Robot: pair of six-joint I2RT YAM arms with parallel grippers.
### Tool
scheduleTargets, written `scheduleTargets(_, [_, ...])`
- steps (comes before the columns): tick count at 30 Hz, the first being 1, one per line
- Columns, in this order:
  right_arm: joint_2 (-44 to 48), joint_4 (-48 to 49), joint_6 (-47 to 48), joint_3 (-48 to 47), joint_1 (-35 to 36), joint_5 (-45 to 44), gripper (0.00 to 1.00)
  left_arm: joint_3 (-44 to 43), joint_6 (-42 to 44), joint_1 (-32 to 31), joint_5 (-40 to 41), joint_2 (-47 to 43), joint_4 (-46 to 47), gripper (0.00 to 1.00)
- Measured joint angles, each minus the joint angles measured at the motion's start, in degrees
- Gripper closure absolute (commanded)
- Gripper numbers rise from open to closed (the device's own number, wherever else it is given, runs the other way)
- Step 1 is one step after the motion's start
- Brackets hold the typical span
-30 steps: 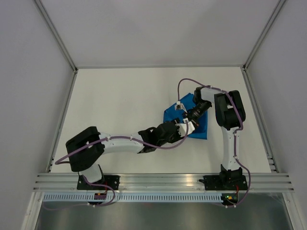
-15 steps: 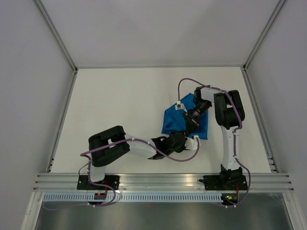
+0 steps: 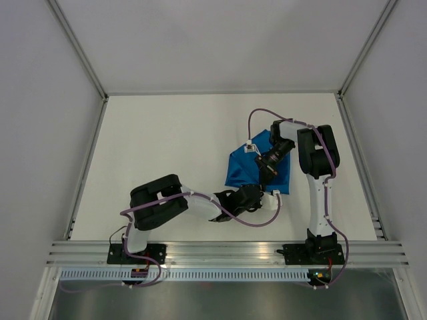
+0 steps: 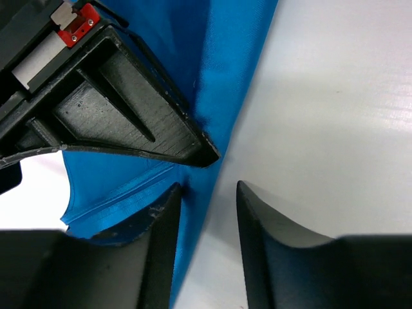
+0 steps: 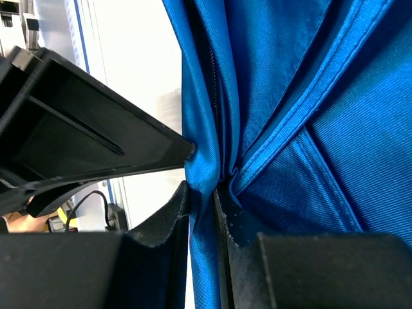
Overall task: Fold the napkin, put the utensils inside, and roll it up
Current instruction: Roll the napkin with the utensil
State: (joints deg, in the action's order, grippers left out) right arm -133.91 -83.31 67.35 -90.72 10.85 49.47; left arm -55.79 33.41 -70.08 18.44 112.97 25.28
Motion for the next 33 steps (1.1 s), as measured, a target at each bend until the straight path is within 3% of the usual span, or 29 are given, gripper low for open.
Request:
scheduleTargets(7, [-0.1,-0.3,0.0,-0.1,-0.2,-0.3,0.78,-1.6,0.0,1.0,-2.3,1.3,-0.4,0.85])
scheduleTargets(11, [-0.1,-0.4,0.0,-0.2,-0.4,-0.8,0.77,-2.8,0.0,1.5,-3.8,1.5,-2.4,0.91])
scheduleTargets(14, [-0.1,-0.6,-0.1,-0.2,-0.7,-1.1,0.71,-4.0,-0.1,1.8,-5.1,1.6,-4.3,0.95])
scheduleTargets(23, [4.9,3.1,-5.8,3.2,-1.4,-2.2,0.45,-9.6,-4.6,5.5,-15.8,1.9,-13.5,0.98])
scheduleTargets(33, [15.6,22.6,-18.6,5.1,-5.7,-5.0,0.42,-12.1,-11.0,10.9,-28.9,2.0,-17.4,0.98])
